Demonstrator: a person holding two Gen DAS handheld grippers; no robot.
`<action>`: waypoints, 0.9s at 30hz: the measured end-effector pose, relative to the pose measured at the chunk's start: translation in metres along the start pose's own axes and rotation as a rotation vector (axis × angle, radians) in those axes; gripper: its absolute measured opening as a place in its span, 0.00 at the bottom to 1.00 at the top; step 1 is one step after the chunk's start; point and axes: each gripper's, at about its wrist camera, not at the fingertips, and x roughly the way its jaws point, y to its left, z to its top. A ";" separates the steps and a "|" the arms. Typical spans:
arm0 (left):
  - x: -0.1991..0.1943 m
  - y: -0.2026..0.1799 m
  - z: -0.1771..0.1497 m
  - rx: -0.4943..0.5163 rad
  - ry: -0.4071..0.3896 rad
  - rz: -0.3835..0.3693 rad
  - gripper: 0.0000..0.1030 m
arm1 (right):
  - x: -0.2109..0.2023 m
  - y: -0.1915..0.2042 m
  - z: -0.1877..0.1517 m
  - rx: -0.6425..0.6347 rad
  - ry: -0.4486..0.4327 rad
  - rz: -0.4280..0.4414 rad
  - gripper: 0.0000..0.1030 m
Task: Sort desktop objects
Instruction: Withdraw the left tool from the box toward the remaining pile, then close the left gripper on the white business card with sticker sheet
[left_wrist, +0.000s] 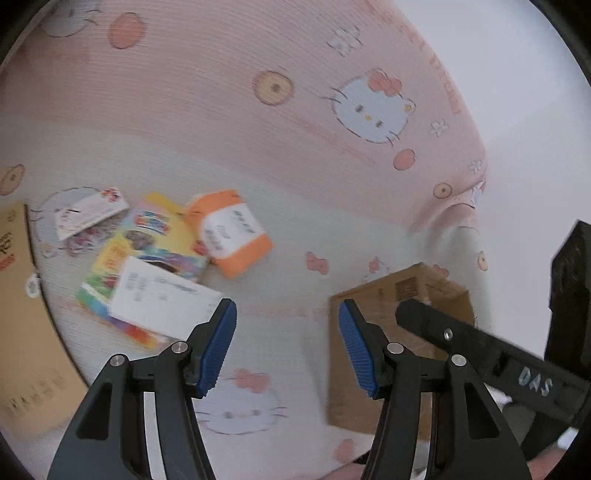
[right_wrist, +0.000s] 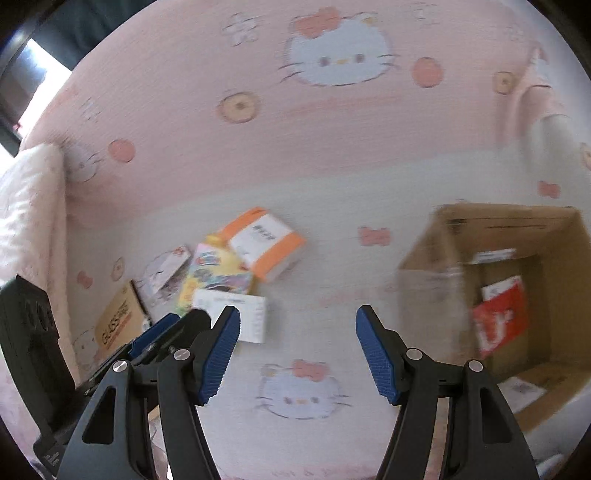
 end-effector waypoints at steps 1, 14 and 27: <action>-0.004 0.011 -0.001 0.006 -0.008 0.006 0.60 | 0.005 0.008 -0.004 -0.010 -0.009 0.018 0.61; -0.026 0.131 -0.006 0.010 -0.081 0.052 0.60 | 0.076 0.065 -0.036 0.073 -0.209 0.470 0.61; -0.002 0.221 0.015 -0.243 -0.186 -0.031 0.60 | 0.185 0.087 -0.022 0.236 -0.059 0.629 0.26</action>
